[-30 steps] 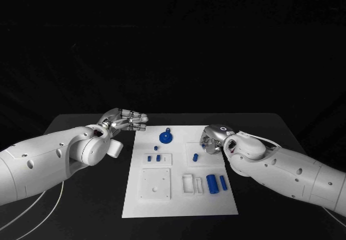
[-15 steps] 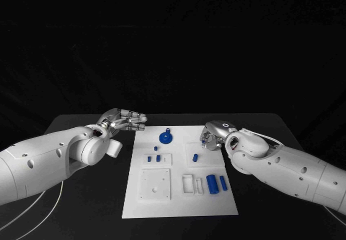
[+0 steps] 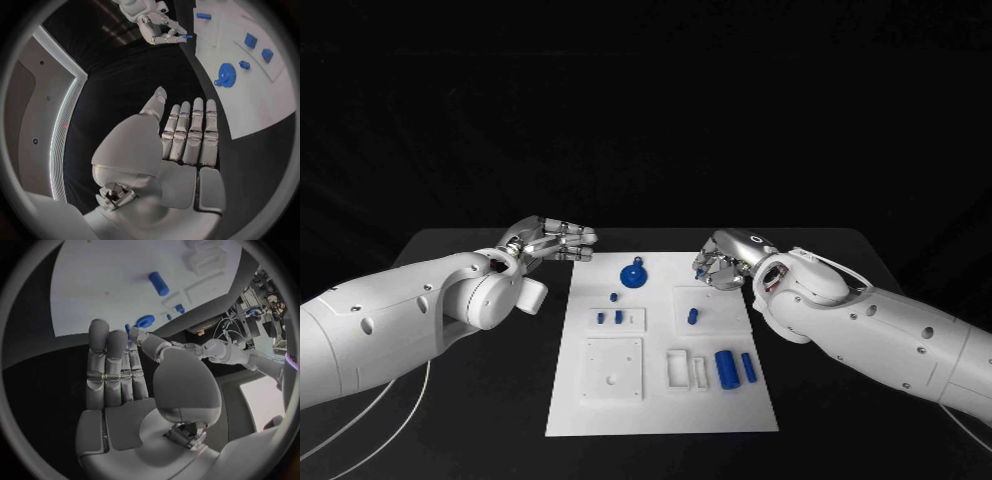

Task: Assemble the parts on the task board

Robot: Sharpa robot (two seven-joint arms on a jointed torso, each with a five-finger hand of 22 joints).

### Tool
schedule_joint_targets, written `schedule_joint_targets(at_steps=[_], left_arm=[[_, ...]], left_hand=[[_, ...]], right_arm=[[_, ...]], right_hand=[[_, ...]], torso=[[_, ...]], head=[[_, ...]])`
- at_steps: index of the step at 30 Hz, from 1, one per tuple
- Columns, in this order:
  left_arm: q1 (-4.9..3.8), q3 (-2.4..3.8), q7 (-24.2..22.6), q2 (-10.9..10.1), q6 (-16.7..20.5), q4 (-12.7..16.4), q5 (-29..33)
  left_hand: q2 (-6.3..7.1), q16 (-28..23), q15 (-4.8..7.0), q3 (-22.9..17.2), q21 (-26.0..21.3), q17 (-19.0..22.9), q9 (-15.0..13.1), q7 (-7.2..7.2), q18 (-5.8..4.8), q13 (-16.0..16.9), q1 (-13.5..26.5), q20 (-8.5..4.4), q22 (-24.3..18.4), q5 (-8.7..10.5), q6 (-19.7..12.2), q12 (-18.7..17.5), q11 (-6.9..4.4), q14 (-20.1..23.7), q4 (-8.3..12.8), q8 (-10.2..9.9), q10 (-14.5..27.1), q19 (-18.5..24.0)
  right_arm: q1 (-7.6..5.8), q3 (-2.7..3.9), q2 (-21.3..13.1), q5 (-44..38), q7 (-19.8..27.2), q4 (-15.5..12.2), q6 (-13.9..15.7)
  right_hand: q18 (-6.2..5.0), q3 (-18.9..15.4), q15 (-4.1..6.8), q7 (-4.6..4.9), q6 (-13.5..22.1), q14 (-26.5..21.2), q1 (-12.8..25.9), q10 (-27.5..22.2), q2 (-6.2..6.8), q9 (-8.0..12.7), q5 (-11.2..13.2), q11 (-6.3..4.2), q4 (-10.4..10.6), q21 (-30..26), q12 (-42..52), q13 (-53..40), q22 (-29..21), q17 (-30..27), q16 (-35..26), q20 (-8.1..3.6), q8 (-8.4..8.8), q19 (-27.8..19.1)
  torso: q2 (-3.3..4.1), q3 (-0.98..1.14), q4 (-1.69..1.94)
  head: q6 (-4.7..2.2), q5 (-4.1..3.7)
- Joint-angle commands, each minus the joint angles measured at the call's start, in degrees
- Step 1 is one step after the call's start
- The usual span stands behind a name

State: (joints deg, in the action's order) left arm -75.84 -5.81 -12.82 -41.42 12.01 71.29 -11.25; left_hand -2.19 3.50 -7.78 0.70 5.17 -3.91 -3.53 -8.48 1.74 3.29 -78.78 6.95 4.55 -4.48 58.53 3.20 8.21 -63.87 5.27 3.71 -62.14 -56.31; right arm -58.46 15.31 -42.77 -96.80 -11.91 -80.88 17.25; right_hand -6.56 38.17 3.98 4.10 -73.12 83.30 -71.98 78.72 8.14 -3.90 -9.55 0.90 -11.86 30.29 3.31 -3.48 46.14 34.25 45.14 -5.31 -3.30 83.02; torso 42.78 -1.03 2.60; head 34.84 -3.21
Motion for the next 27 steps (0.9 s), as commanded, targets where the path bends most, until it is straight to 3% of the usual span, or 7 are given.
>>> schedule_joint_targets(at_steps=[1,11,13,16,19,22,27], left_arm=[[-0.07,0.06,-1.36,0.37,0.54,-0.13,0.16],[-0.08,0.05,-4.45,1.61,4.09,-0.59,0.27],[-0.08,0.05,-4.77,1.84,4.73,-0.7,0.56],[-0.09,0.06,-5.25,2.35,5.72,-1.23,1.33],[-0.09,0.07,-5.6,2.92,6.25,-1.77,2.14],[-0.1,0.08,-5.83,3.31,6.17,-2.07,2.56],[-0.1,0.1,-6.18,3.77,6.07,-2.49,2.89]], left_hand=[[-0.49,0.06,-0.02,0.21,0.13,-0.03,-0.04,0.18,1.04,0.08,0.11,0.15,-0.09,0.15,0.23,0.22,-0.02,-0.02,0.04,-0.07,0.24,-0.11],[-0.77,0.06,0.14,-0.05,0.21,-0.01,-0.05,0.4,0.98,0.08,-0.06,0.01,-0.09,-0.36,0.88,0.23,-0.27,-0.42,0.16,-0.04,-0.48,-0.2],[-0.73,0.04,0.14,-0.05,0.22,0.01,-0.04,0.38,0.95,0.08,-0.03,-0.01,-0.09,-0.33,0.81,0.22,-0.25,-0.41,0.16,-0.07,-0.46,-0.21],[-0.72,0.03,0.14,-0.05,0.22,0.01,-0.04,0.38,0.95,0.08,-0.03,-0.01,-0.09,-0.33,0.8,0.21,-0.25,-0.41,0.16,-0.07,-0.46,-0.21],[-0.72,0.03,0.14,-0.05,0.22,0.01,-0.04,0.38,0.95,0.08,-0.03,-0.01,-0.09,-0.33,0.8,0.21,-0.25,-0.41,0.16,-0.07,-0.46,-0.21],[-0.62,0.03,0.1,-0.08,0.18,0.02,-0.04,0.33,0.92,0.08,-0.07,0.01,-0.12,-0.49,0.68,0.21,-0.21,-0.31,0.21,-0.08,-0.29,-0.16],[-0.6,0.03,0.09,-0.08,0.16,0.02,-0.05,0.31,0.91,0.07,-0.05,0.03,-0.13,-0.48,0.66,0.21,-0.19,-0.25,0.22,-0.07,-0.26,-0.12]], right_arm=[[0.31,0.07,0.08,3.31,3.16,-1.89,1.96],[1.92,-0.22,1.53,-0.53,3.21,-7.63,0.77],[2.07,-0.8,2.07,-1.4,3.07,-8.21,0.46],[2.19,-2.32,3.27,-2.78,2.74,-8.41,0.02],[2.29,-3.62,4.48,-4.0,2.35,-8.27,-0.51],[2.55,-4.6,5.39,-4.89,2.06,-8.14,-0.91],[3.06,-6.26,6.91,-6.43,1.45,-7.73,-1.72]], right_hand=[[-1.91,-0.43,0.15,0.18,-0.25,-0.11,-0.26,0.13,-0.64,-0.06,-0.31,0.2,-0.18,-0.33,0.09,-0.08,0.3,-0.09,0.35,0.05,-0.37,0.3],[-1.85,-0.74,0.14,0.18,-0.26,-0.13,-0.24,0.13,-0.71,-0.06,-0.69,0.19,-0.26,-0.73,0.09,-0.08,0.95,-0.21,0.33,0.06,-0.37,0.33],[-1.86,-0.81,0.14,0.18,-0.26,-0.13,-0.26,0.13,-0.74,-0.06,-0.68,0.19,-0.29,-0.79,0.08,-0.08,1.06,-0.21,0.35,0.06,-0.36,0.35],[-1.88,-0.9,0.14,0.18,-0.26,-0.13,-0.28,0.13,-0.77,-0.06,-0.67,0.19,-0.32,-0.86,0.08,-0.08,1.19,-0.21,0.38,0.07,-0.35,0.37],[-1.9,-0.88,0.14,0.17,-0.26,-0.15,-0.3,0.11,-0.8,-0.06,-0.6,0.19,-0.35,-0.95,0.08,-0.08,1.29,-0.23,0.36,0.06,-0.36,0.38],[-1.87,-0.74,0.13,0.17,-0.28,-0.14,-0.18,0.13,-0.78,-0.07,-0.78,0.19,-0.42,-1.15,0.09,-0.08,1.65,-0.27,0.39,0.07,-0.37,0.5],[-1.77,-0.69,0.13,0.18,-0.27,-0.14,-0.11,0.12,-0.85,-0.07,-0.65,0.2,-0.51,-1.35,0.08,-0.08,2.15,-0.34,0.41,0.07,-0.36,0.66]], torso=[[-0.04,-0.06,0.17],[-0.09,-0.23,0.14],[-0.12,-0.3,0.11],[-0.18,-0.29,0.02],[-0.17,-0.23,0.19],[-0.13,-0.31,0.3],[-0.19,-0.31,0.12]], head=[[-0.07,0.34],[0.02,1.34],[0.0,1.84],[0.01,2.59],[0.2,2.73],[0.36,2.98],[0.85,3.65]])
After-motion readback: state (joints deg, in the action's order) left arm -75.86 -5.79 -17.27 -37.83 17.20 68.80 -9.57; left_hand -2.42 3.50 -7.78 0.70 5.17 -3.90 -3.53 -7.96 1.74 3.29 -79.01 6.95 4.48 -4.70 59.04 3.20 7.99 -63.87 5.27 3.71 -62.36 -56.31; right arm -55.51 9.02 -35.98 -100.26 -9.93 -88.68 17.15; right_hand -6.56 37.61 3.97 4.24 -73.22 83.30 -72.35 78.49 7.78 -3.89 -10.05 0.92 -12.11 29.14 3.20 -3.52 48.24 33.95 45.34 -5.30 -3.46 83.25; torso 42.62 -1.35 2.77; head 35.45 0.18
